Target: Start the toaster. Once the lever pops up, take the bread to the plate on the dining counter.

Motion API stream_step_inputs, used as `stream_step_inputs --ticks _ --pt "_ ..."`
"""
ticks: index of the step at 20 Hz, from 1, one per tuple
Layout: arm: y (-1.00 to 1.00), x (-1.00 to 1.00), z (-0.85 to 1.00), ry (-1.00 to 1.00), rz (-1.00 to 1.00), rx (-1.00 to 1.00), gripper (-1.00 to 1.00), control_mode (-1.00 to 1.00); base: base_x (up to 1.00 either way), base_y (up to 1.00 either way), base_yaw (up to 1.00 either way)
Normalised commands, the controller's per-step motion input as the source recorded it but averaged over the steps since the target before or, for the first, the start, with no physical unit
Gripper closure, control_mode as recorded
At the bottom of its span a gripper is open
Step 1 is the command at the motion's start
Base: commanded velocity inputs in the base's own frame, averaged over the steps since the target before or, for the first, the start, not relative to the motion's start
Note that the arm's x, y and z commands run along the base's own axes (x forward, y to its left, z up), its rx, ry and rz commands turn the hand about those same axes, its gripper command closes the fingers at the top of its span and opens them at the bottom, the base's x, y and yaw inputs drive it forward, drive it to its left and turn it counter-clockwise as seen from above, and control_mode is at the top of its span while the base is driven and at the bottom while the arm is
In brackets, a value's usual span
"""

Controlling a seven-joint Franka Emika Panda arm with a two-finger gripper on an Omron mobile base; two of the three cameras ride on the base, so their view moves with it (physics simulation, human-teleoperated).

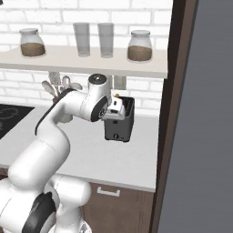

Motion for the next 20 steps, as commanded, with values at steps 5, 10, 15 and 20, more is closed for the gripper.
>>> stream_step_inputs --ticks 5,10,15,20 --pt "0.0 0.36 -0.19 0.0 0.0 0.0 1.0 -1.0 0.0 0.0 0.0" --pt "0.0 0.37 -0.29 0.0 0.0 0.0 1.0 -1.0 0.0 0.0 0.0" --pt "-0.06 0.33 -0.27 0.0 0.0 0.0 1.0 -1.0 0.0 0.0 0.0" --pt "-0.08 0.35 -0.24 0.0 0.0 0.0 1.0 -1.0 0.0 0.0 0.0"
